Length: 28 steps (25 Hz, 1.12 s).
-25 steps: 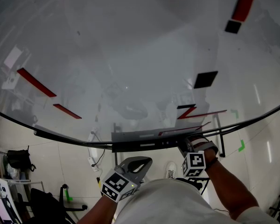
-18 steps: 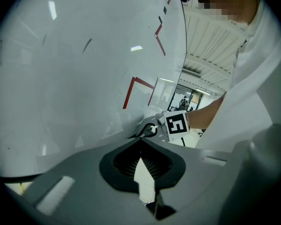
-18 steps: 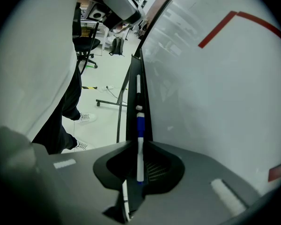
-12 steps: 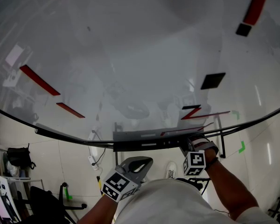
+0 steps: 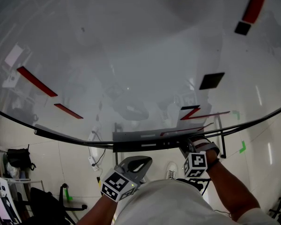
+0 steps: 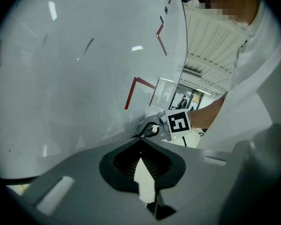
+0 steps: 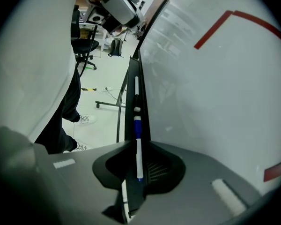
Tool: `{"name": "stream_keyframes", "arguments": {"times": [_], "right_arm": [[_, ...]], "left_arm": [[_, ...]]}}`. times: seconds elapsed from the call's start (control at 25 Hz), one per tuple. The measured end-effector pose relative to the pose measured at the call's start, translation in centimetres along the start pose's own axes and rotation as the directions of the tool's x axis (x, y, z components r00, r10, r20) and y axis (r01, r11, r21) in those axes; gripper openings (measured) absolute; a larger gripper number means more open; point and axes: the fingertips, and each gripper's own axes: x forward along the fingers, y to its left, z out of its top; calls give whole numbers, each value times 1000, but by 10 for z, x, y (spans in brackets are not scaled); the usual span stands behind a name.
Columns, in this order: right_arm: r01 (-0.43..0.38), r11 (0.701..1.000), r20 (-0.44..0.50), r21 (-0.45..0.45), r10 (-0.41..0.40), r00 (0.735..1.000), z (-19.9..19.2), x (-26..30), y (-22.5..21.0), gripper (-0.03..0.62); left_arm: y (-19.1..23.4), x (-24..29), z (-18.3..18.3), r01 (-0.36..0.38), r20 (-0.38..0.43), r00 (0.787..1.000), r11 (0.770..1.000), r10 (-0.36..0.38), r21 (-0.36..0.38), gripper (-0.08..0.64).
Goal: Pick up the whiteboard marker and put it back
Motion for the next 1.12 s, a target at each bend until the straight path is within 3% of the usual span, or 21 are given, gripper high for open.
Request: {"name": "stream_keyframes", "arguments": {"times": [0.16, 0.28, 0.64, 0.84, 1.0, 1.12], "right_arm": [[25, 999, 13, 23, -25, 1000, 2, -9, -5, 46], [42, 996, 45, 73, -46, 998, 6, -20, -9, 2], [44, 982, 120, 183, -67, 991, 17, -50, -12, 2], [-42, 922, 225, 386, -50, 973, 26, -59, -10, 2], [-71, 899, 258, 432, -48, 965, 29, -63, -4, 2], [-106, 862, 301, 496, -56, 952, 31, -68, -6, 2]], "left_arm": [[-5, 3, 1, 14, -4, 1000, 1000, -14, 6, 17], [-2, 3, 1, 7, -4, 1000, 1000, -7, 6, 17], [0, 4, 5, -9, 10, 1000, 1000, 9, 16, 17], [0, 3, 1, -14, 6, 1000, 1000, 14, 7, 17], [-5, 4, 1, -5, 5, 1000, 1000, 5, 3, 17], [-5, 4, 0, -6, 3, 1000, 1000, 6, 3, 17]]}}
